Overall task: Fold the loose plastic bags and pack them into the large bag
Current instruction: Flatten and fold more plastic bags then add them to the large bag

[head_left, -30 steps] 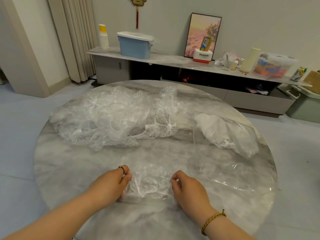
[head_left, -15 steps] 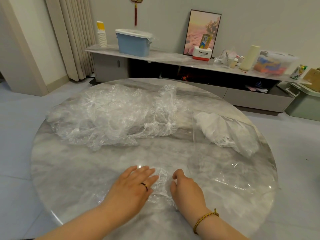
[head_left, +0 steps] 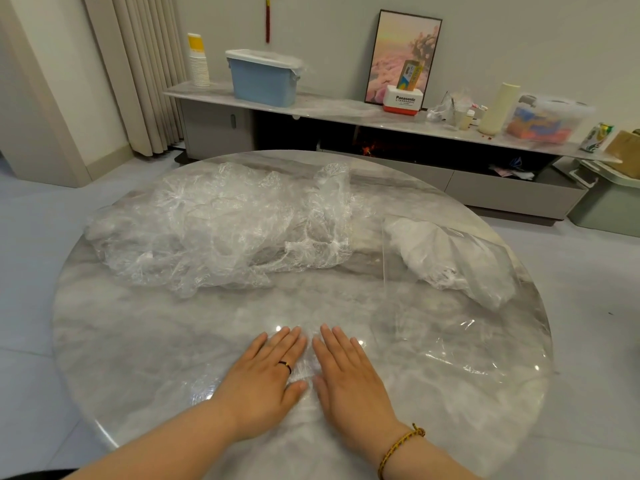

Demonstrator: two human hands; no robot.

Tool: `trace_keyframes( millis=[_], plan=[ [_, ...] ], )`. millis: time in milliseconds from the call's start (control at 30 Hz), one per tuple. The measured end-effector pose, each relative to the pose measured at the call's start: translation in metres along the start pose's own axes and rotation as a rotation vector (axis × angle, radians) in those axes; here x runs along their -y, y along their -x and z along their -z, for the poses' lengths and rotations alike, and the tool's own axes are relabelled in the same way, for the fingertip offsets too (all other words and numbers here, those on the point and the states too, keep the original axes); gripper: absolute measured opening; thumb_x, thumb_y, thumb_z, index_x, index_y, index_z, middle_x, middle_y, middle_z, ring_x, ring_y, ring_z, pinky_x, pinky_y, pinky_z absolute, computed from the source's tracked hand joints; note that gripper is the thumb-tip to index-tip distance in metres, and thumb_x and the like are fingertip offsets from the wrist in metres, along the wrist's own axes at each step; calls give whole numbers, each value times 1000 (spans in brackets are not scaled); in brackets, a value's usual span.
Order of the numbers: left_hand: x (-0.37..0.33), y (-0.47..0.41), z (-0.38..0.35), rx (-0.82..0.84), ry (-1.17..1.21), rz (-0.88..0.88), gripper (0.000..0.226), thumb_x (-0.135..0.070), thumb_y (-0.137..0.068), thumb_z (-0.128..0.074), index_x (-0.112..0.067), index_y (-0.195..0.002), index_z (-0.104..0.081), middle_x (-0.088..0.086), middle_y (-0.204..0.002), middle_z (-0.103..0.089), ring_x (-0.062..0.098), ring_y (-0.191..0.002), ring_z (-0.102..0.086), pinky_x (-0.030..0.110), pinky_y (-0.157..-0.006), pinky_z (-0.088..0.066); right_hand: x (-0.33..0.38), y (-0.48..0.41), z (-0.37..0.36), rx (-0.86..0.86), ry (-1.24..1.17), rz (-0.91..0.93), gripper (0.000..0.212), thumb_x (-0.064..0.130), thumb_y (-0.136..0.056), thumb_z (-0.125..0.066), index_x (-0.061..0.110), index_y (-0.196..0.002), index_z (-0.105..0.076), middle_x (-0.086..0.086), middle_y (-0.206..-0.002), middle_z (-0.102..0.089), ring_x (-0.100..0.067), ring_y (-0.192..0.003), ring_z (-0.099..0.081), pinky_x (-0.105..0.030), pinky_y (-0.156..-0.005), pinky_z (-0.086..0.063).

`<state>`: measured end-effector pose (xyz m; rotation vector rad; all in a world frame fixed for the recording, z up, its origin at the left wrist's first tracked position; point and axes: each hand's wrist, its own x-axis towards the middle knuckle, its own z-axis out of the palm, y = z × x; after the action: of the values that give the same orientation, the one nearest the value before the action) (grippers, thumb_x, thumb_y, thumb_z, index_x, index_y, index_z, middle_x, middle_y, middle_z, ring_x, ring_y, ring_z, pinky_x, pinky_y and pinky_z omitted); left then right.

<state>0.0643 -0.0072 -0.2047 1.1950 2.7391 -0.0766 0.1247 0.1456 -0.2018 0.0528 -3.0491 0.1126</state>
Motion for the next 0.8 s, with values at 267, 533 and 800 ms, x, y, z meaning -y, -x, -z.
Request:
trace_keyframes(
  millis=[267, 533, 800],
  plan=[
    [-4, 0, 11, 34, -3, 55, 84, -54, -92, 7, -16, -120, -62, -3, -129, -56, 7, -118, -53, 23, -111, 0, -1, 0, -2, -29, 40, 3, 77, 34, -99, 3, 22, -99, -73, 7, -109, -69, -6, -101, -65, -22, -105, -11],
    [16, -7, 33, -254, 448, 185, 45, -43, -95, -36, -24, -135, -42, -8, -135, -46, 6, -125, -40, 13, -98, -29, -1, 1, 2, -469, -126, 318, 23, 30, -70, -45, 23, -89, -54, 5, -96, -63, -15, -96, -49, -26, -86, -38],
    [28, -5, 34, -169, 516, 272, 14, -20, -88, -57, -29, -87, -47, -18, -74, -44, 0, -67, -44, 5, -56, -32, 33, 13, 0, -174, -34, 568, 33, 39, -70, -38, 34, -78, -69, 18, -71, -60, -4, -65, -54, -16, -62, -44]
  ],
)
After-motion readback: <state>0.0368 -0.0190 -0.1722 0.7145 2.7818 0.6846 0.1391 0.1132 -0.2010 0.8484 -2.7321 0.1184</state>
